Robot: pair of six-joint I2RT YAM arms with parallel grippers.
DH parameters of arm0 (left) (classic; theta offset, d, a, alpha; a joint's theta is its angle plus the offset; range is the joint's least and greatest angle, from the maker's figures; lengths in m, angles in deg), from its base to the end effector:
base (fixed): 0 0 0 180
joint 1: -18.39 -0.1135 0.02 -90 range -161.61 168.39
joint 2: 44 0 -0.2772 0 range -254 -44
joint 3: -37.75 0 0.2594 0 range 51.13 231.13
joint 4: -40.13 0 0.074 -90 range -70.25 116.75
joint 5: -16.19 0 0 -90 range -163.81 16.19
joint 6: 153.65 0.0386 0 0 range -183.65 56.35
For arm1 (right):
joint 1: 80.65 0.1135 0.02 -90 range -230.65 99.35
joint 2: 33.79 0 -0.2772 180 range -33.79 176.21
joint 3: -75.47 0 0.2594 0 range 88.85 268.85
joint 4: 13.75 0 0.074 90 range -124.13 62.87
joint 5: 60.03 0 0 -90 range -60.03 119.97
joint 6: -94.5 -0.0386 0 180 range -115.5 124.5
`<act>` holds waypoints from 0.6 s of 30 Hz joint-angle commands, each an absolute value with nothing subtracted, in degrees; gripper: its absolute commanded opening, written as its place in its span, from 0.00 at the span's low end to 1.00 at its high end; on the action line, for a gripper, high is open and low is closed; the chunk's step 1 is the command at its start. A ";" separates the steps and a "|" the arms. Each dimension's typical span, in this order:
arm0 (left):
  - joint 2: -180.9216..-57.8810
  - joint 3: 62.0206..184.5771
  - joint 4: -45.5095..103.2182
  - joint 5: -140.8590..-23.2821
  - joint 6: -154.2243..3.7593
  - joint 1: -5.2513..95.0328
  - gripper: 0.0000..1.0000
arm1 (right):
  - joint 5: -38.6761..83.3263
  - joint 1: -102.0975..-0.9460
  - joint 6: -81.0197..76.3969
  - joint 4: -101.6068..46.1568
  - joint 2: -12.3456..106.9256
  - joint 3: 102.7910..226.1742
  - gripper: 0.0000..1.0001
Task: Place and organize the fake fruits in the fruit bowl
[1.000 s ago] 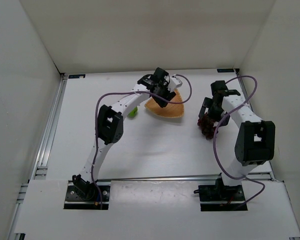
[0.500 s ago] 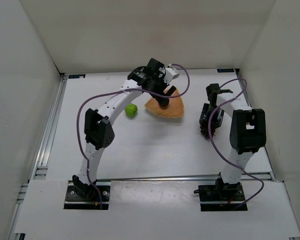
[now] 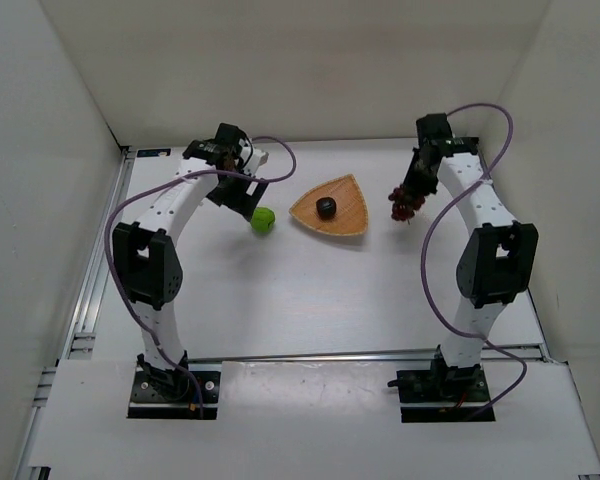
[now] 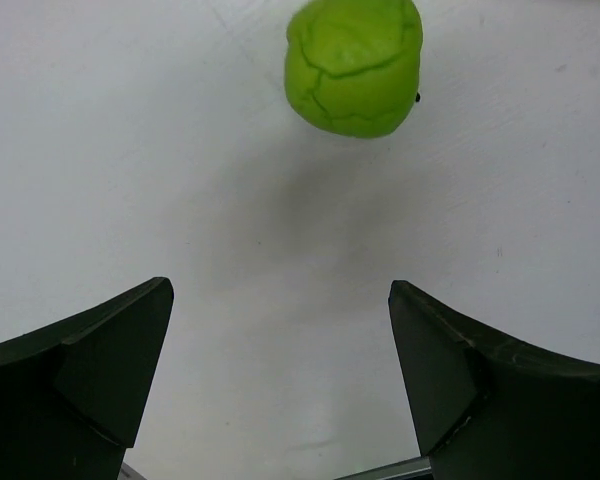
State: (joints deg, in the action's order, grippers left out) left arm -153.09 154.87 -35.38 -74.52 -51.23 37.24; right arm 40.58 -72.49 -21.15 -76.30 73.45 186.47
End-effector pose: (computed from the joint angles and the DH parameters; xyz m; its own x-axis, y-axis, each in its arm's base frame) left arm 0.3885 -0.1331 0.3077 -0.7833 0.4947 -0.3765 0.5079 0.8585 0.0712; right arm 0.4158 0.0524 0.2995 -0.7827 0.3176 -0.5353 0.3258 0.9418 0.0823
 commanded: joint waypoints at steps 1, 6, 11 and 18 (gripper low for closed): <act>-151.57 153.96 -35.84 -74.34 -52.75 38.87 1.00 | 40.17 -66.87 -20.82 -74.86 70.96 195.53 0.12; -155.08 157.10 -34.59 -75.48 -53.28 38.87 1.00 | 34.02 -62.72 -17.73 -72.57 77.82 204.14 0.14; -161.14 163.18 -36.35 -76.36 -54.42 39.40 1.00 | 27.25 -61.58 -18.44 -72.57 84.59 205.57 0.14; -167.47 166.00 -36.35 -75.74 -54.42 41.15 1.00 | 22.68 -61.05 -19.06 -73.71 86.53 202.94 0.49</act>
State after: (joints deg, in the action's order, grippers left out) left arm -166.51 163.49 -35.86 -75.31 -53.92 39.89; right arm 27.14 -60.92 -19.59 -73.56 88.99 202.54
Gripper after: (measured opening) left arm 0.998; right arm 0.459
